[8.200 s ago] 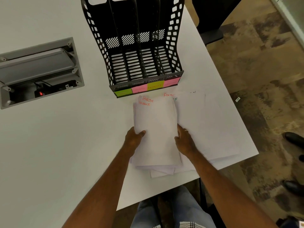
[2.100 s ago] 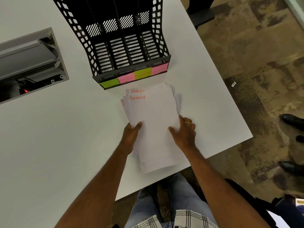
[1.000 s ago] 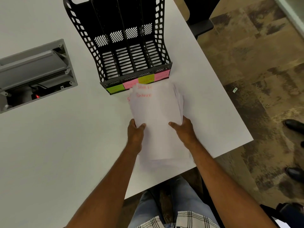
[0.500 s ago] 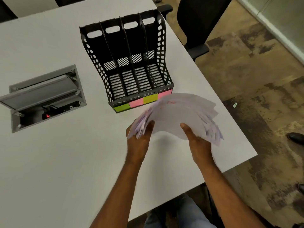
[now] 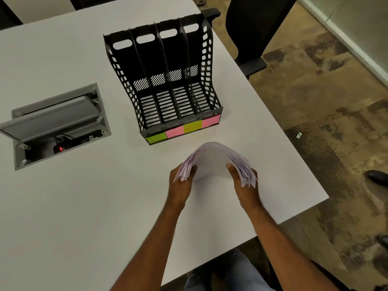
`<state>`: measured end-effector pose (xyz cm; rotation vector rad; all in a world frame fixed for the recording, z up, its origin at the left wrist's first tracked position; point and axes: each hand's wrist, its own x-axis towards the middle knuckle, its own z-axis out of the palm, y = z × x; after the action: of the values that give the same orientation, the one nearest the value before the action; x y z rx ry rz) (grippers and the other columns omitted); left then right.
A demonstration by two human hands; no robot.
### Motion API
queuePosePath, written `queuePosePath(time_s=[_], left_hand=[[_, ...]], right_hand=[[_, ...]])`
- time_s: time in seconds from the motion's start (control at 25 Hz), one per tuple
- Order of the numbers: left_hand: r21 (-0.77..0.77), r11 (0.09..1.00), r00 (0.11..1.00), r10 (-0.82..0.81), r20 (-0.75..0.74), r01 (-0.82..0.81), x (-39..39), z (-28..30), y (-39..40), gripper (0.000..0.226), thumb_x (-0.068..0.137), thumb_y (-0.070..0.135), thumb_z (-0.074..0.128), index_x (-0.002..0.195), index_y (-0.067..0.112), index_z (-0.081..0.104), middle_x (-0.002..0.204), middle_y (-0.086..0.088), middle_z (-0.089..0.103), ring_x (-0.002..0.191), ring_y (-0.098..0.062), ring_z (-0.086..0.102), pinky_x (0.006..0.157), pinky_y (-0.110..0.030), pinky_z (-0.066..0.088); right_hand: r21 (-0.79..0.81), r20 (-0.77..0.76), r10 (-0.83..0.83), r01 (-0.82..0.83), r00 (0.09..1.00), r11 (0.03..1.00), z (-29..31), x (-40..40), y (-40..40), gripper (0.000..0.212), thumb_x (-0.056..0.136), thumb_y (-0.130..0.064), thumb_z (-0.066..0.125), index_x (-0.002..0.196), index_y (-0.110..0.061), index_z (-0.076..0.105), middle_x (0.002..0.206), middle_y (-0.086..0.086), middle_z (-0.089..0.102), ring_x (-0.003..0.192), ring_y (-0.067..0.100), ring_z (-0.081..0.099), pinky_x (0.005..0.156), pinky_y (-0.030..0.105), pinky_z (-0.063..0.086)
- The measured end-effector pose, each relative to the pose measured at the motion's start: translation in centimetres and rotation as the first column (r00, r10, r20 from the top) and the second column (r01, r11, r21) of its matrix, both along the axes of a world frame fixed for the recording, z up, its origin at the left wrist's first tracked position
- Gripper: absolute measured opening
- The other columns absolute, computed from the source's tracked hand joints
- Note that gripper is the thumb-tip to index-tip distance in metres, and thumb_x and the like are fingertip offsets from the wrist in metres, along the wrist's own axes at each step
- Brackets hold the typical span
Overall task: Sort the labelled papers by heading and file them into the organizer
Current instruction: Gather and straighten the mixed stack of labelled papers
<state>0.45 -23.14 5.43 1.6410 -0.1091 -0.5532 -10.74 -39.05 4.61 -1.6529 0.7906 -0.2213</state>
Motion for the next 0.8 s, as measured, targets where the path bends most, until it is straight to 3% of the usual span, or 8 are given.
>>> queuePosePath(time_s=[0.12, 0.2, 0.28, 0.36, 0.48, 0.56, 0.64, 0.8], left_hand=[[0.003, 1.000, 0.999, -0.004, 0.046, 0.004, 0.0, -0.4, 0.7, 0.030, 0.090, 0.038, 0.068, 0.102, 0.064, 0.065, 0.098, 0.033, 0.071, 0.096, 0.008, 0.068, 0.074, -0.011, 0.054], [-0.004, 1.000, 0.999, -0.030, 0.010, 0.031, -0.1, -0.8, 0.9, 0.038, 0.091, 0.033, 0.071, 0.104, 0.067, 0.063, 0.101, 0.035, 0.070, 0.101, 0.000, 0.069, 0.075, -0.011, 0.056], [-0.001, 1.000, 0.997, -0.024, -0.076, 0.024, -0.5, -1.8, 1.0, 0.049, 0.091, 0.018, 0.073, 0.106, 0.064, 0.063, 0.102, 0.032, 0.071, 0.104, 0.000, 0.066, 0.077, -0.011, 0.055], [0.046, 0.999, 0.991, -0.019, -0.134, 0.025, -0.7, -2.3, 1.1, 0.041, 0.090, 0.015, 0.073, 0.108, 0.050, 0.061, 0.107, 0.028, 0.066, 0.103, 0.003, 0.063, 0.078, -0.009, 0.052], [0.135, 0.990, 0.984, -0.008, -0.178, 0.033, -0.2, -2.7, 1.8, 0.027, 0.086, 0.034, 0.077, 0.108, 0.034, 0.060, 0.109, 0.012, 0.069, 0.100, -0.009, 0.067, 0.084, -0.025, 0.057], [0.168, 0.986, 0.958, 0.044, -0.285, 0.005, -0.5, -3.2, 2.7, 0.036, 0.075, 0.050, 0.079, 0.099, 0.023, 0.072, 0.099, 0.000, 0.078, 0.092, -0.022, 0.075, 0.075, -0.031, 0.061], [0.118, 0.992, 0.903, 0.085, -0.422, -0.039, -2.3, -4.6, 3.9, 0.043, 0.076, 0.043, 0.083, 0.108, 0.015, 0.075, 0.100, -0.005, 0.080, 0.091, -0.022, 0.077, 0.070, -0.029, 0.061], [0.035, 0.988, 0.674, 0.129, -0.727, -0.151, -6.9, -7.5, 5.7, 0.041, 0.086, 0.026, 0.079, 0.122, 0.011, 0.068, 0.115, -0.012, 0.076, 0.106, -0.030, 0.072, 0.095, -0.047, 0.057]], right_hand=[[0.034, 0.036, -0.101, 0.100, 0.994, 0.994, -0.2, -0.4, -1.0, 0.036, 0.093, -0.030, 0.069, 0.127, -0.037, 0.062, 0.123, -0.017, 0.068, 0.099, -0.026, 0.055, 0.079, -0.003, 0.042], [0.125, 0.009, -0.120, 0.118, 0.993, 0.985, -0.9, -0.5, -1.1, 0.036, 0.083, -0.033, 0.080, 0.114, -0.044, 0.065, 0.122, -0.014, 0.069, 0.118, 0.004, 0.061, 0.095, 0.019, 0.050], [0.178, -0.067, -0.112, 0.123, 0.991, 0.976, -1.9, -0.4, -0.9, 0.043, 0.082, -0.024, 0.082, 0.117, -0.038, 0.061, 0.129, -0.001, 0.066, 0.125, 0.019, 0.058, 0.108, 0.037, 0.045], [0.174, -0.104, -0.129, 0.146, 0.986, 0.974, -2.5, -0.1, -0.6, 0.045, 0.082, -0.020, 0.081, 0.120, -0.032, 0.060, 0.119, -0.012, 0.068, 0.115, 0.007, 0.061, 0.103, 0.029, 0.047], [0.073, -0.082, -0.154, 0.160, 0.985, 0.984, -2.3, 0.4, -1.3, 0.029, 0.083, -0.016, 0.080, 0.101, -0.029, 0.062, 0.084, -0.030, 0.069, 0.080, -0.012, 0.064, 0.076, 0.015, 0.050], [0.017, -0.084, -0.143, 0.145, 0.986, 0.989, -2.0, 0.0, -1.6, 0.027, 0.083, -0.024, 0.080, 0.103, -0.026, 0.063, 0.090, -0.019, 0.072, 0.083, -0.005, 0.067, 0.071, 0.012, 0.052], [-0.016, -0.145, -0.142, 0.142, 0.979, 0.990, -2.5, -1.1, -1.3, 0.028, 0.081, -0.028, 0.080, 0.101, -0.026, 0.061, 0.091, -0.012, 0.071, 0.082, 0.000, 0.067, 0.065, 0.009, 0.050], [-0.082, -0.375, -0.057, 0.028, 0.925, 0.996, -5.9, -3.9, 0.2, 0.025, 0.091, -0.033, 0.070, 0.099, -0.013, 0.058, 0.091, 0.000, 0.067, 0.083, 0.019, 0.067, 0.066, 0.019, 0.052]])
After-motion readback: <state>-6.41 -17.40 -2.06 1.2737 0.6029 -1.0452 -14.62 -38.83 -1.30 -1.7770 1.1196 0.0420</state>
